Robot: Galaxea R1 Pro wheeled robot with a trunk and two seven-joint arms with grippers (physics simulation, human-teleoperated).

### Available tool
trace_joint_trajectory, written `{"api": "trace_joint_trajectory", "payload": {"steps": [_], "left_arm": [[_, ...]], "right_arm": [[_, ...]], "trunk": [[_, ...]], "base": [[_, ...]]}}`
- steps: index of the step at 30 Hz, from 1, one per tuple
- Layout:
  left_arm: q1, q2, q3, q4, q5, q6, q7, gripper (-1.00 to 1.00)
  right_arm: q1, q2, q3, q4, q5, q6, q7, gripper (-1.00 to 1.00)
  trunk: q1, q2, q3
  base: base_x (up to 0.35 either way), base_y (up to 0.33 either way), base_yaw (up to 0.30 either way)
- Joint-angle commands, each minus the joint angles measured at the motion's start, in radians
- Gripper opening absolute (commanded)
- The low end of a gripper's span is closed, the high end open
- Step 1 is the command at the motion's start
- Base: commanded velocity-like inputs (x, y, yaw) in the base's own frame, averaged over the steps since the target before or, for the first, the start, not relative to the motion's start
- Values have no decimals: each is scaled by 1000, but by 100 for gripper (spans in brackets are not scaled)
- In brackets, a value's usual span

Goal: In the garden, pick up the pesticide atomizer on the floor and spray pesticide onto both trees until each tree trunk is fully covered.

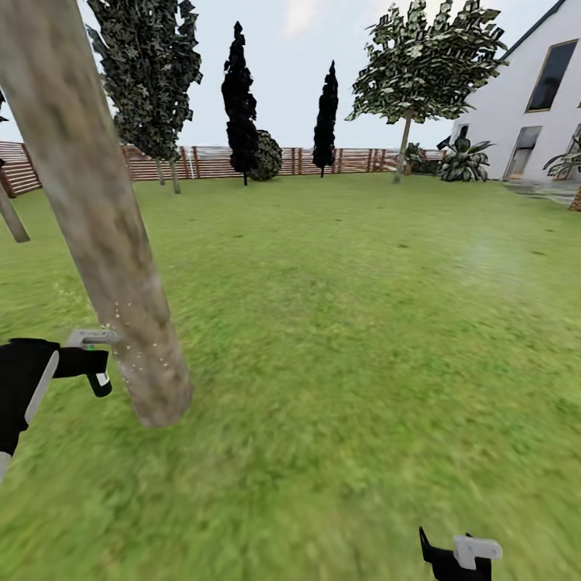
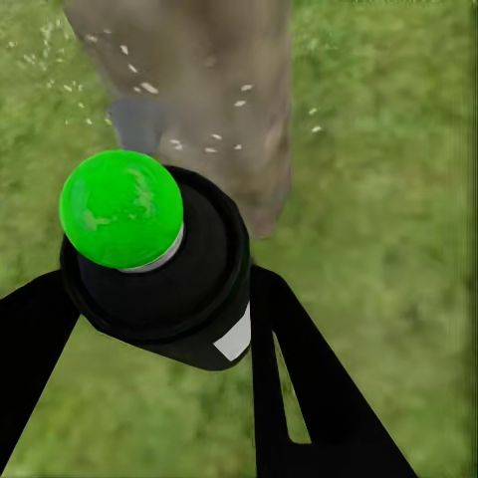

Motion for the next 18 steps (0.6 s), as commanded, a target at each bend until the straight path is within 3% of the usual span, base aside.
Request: {"api": "trace_joint_trajectory", "payload": {"steps": [1,8,11,18], "left_arm": [[0,0,1,2,0,5,-2,-100],[1,0,1,158,-3,-11,-1,-100],[1,0,2,156,-4,-12,1,-100],[0,0,4,152,-6,-13,2,-100]], "right_arm": [[-1,0,-8,1,0,-3,10,100],[-1,0,-8,1,0,-3,10,100],[-1,1,-8,1,0,-3,10,100],[-1,2,-8,1,0,-3,10,100]], "trunk": [[0,0,-1],[0,0,-1],[0,0,-1],[0,0,-1]], "base": [[222,-194,0],[65,-216,0],[1,-263,74],[0,-271,260]]}}
